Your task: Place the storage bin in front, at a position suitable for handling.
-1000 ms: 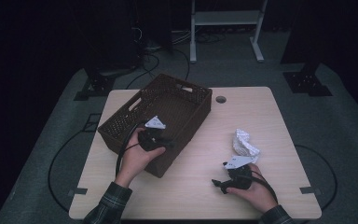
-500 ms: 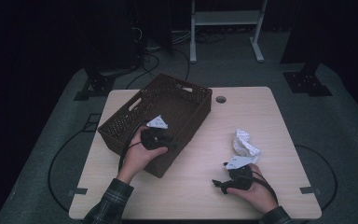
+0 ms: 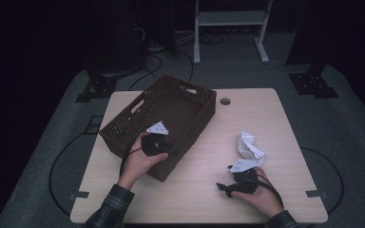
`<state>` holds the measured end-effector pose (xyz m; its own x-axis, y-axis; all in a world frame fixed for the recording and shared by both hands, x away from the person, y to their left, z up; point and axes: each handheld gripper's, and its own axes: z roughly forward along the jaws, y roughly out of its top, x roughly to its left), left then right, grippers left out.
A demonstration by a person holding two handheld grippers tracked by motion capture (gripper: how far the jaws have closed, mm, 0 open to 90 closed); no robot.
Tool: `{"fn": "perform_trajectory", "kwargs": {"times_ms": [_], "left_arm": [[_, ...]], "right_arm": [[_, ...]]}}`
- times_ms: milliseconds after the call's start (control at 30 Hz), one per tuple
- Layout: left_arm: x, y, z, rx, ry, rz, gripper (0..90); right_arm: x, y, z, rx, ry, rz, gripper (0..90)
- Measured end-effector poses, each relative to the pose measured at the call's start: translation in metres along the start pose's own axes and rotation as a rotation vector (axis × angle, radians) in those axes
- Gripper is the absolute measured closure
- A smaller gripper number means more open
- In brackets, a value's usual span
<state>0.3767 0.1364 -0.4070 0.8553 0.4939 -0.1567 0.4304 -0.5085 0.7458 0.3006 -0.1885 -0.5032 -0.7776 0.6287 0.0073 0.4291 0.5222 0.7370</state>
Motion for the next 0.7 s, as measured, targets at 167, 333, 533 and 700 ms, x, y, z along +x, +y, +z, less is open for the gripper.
{"fn": "perform_trajectory", "kwargs": {"times_ms": [167,333,533,700], "left_arm": [[-0.001,-0.006,-0.008,0.012,-0.034,0.004,70.1],[-0.005,-0.012,-0.014,0.015,-0.052,0.011,70.9],[-0.005,-0.013,-0.015,0.018,-0.066,0.007,71.0],[-0.004,-0.014,-0.015,0.016,-0.069,0.004,71.0]], "right_arm": [[0.0,0.0,0.0,-0.001,-0.003,-0.008,16.8],[0.002,-0.001,-0.002,-0.006,-0.005,0.007,22.7],[0.004,0.002,-0.014,-0.007,-0.015,-0.006,34.9],[-0.001,0.011,-0.039,-0.083,-0.063,0.013,36.3]]}}
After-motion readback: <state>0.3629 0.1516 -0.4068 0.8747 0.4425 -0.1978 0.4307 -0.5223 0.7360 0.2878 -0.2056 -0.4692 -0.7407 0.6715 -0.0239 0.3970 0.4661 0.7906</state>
